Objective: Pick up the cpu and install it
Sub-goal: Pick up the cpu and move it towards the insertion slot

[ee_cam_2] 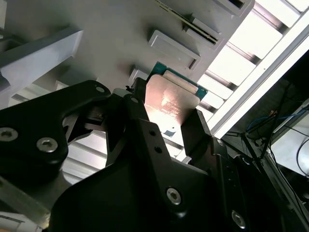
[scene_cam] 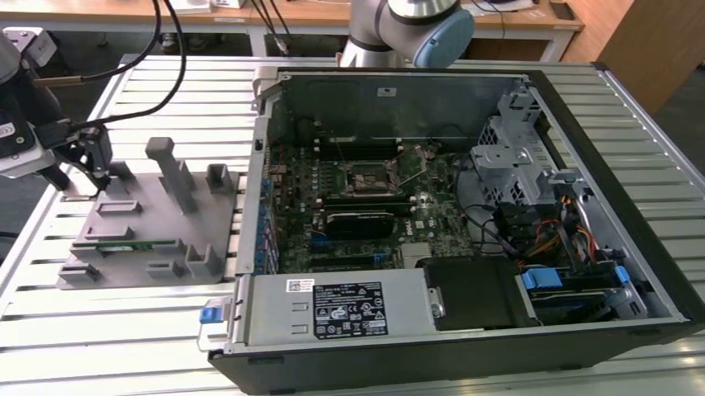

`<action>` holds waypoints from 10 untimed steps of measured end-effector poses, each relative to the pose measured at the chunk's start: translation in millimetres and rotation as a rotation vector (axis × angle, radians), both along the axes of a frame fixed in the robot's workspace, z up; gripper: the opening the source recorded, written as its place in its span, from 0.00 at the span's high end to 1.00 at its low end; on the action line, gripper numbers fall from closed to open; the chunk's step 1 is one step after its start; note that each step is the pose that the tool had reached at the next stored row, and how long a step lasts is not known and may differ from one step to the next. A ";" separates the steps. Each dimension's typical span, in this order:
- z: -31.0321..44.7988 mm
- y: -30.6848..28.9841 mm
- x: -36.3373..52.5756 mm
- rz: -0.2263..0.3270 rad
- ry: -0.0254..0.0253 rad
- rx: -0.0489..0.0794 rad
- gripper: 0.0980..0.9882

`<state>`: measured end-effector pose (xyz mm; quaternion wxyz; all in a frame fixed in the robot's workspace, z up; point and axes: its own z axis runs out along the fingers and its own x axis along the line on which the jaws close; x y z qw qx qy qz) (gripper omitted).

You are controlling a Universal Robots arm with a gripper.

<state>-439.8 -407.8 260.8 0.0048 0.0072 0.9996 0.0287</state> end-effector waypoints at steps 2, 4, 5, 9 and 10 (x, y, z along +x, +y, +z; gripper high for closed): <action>1.3 0.0 0.0 0.000 0.0000 0.000 0.51; 2.7 0.0 0.0 0.000 0.0000 0.000 0.51; 3.4 0.0 0.0 0.000 0.0000 0.000 0.51; 6.0 0.0 0.0 0.000 0.0000 0.000 0.51; 6.6 0.0 0.0 0.000 0.0000 0.000 0.51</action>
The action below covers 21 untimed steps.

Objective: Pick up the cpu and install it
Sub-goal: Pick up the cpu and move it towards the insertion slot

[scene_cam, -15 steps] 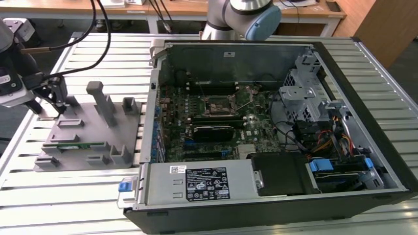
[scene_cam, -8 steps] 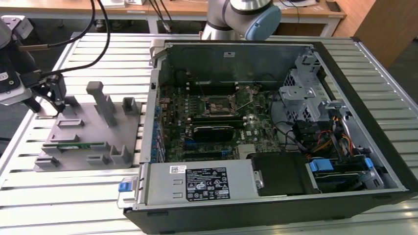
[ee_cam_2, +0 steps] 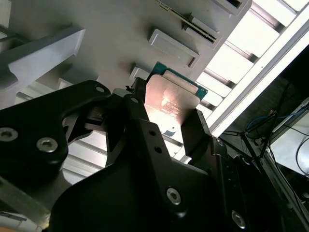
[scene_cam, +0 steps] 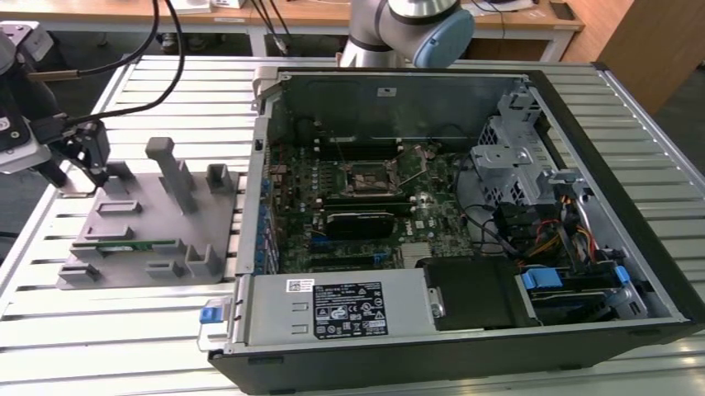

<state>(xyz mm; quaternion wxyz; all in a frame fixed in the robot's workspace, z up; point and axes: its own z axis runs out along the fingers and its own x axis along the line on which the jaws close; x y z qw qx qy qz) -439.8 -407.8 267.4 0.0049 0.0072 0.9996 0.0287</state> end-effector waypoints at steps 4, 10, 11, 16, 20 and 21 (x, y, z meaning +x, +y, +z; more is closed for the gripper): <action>3.1 0.0 0.0 0.000 0.0001 0.000 0.51; 7.4 0.0 0.0 0.000 0.0000 0.000 0.51; 8.0 0.0 0.0 0.000 0.0000 0.000 0.51; 10.6 0.0 0.0 0.000 0.0000 0.000 0.51; 13.5 0.0 0.0 0.000 0.0001 0.000 0.51; 14.3 0.0 0.0 0.000 0.0000 0.000 0.51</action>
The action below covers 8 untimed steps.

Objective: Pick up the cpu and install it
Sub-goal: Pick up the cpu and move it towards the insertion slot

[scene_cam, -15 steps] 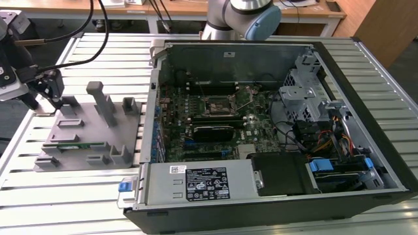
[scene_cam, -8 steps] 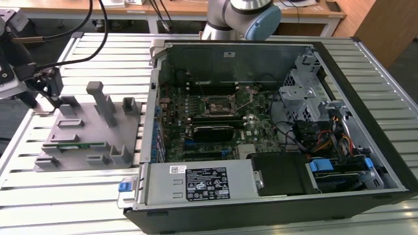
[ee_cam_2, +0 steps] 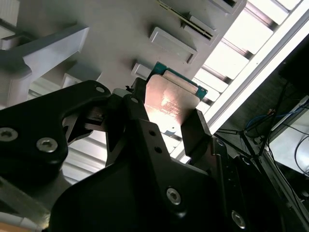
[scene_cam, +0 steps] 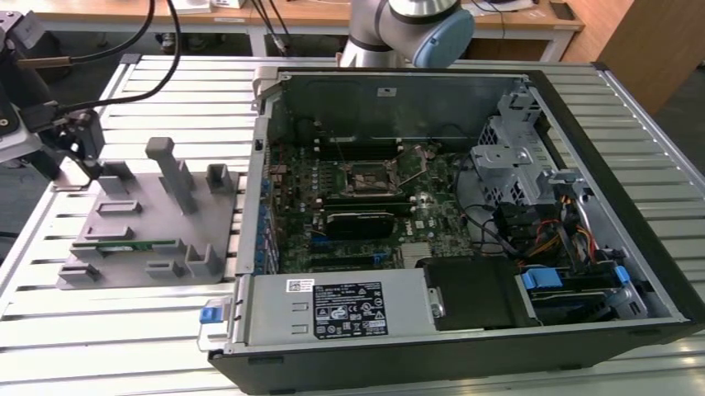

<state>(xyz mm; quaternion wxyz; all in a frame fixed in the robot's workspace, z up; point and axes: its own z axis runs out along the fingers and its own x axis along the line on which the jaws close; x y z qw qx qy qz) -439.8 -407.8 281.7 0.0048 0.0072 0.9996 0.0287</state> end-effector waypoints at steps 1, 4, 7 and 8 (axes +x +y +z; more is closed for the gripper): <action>0.8 0.0 0.0 0.000 0.0000 0.000 0.51; 3.2 0.0 0.0 0.000 0.0001 0.000 0.51; 5.7 0.0 0.0 0.000 0.0000 0.000 0.51; 6.7 0.0 0.0 0.000 0.0000 0.000 0.51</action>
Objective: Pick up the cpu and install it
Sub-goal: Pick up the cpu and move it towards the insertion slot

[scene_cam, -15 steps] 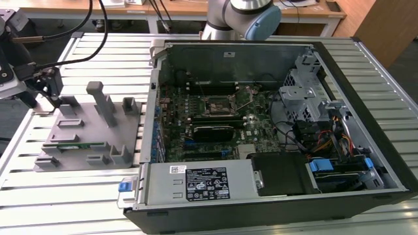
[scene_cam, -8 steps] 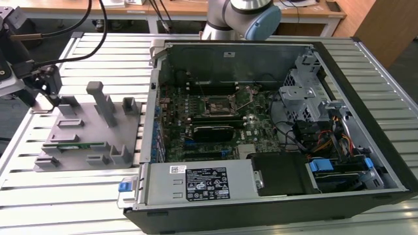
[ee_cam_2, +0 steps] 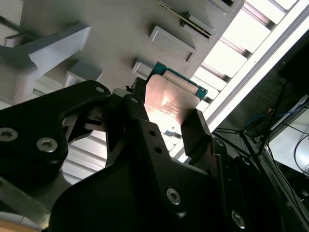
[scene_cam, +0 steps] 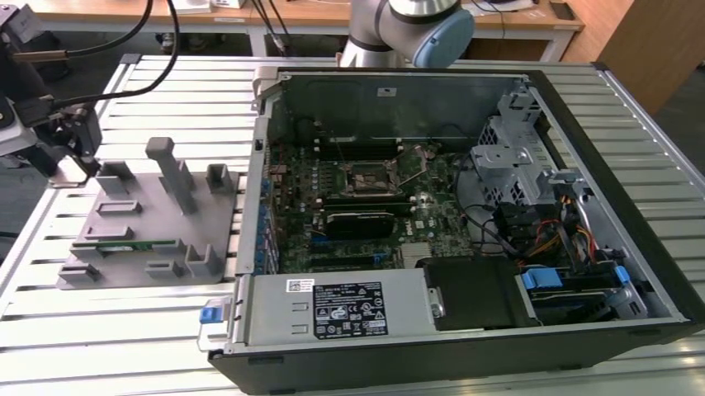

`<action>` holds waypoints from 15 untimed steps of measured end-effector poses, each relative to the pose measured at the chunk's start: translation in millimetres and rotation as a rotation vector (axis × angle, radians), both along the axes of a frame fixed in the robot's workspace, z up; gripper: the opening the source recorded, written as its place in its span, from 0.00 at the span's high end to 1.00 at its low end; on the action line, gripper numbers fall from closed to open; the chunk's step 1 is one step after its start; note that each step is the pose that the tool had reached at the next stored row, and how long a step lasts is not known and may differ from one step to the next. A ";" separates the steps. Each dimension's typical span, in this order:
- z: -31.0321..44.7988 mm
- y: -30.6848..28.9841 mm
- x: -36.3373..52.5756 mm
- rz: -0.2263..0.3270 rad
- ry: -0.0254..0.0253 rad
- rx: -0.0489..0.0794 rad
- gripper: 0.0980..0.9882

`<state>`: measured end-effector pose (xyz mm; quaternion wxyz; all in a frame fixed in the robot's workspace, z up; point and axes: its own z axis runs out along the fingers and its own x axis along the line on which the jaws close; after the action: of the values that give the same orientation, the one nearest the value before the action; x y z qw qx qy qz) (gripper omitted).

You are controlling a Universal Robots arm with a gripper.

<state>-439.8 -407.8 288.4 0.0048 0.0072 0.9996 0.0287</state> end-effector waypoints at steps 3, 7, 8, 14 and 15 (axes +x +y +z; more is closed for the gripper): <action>3.1 0.0 0.0 0.000 0.0001 0.000 0.51; 7.2 0.0 0.0 0.000 0.0000 0.000 0.51; 8.2 0.0 0.0 0.000 0.0000 0.000 0.51; 13.9 0.0 0.0 0.000 0.0001 0.000 0.51; 15.0 0.0 0.0 0.000 0.0000 0.000 0.51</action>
<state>-439.8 -407.8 303.4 0.0048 0.0072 0.9996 0.0287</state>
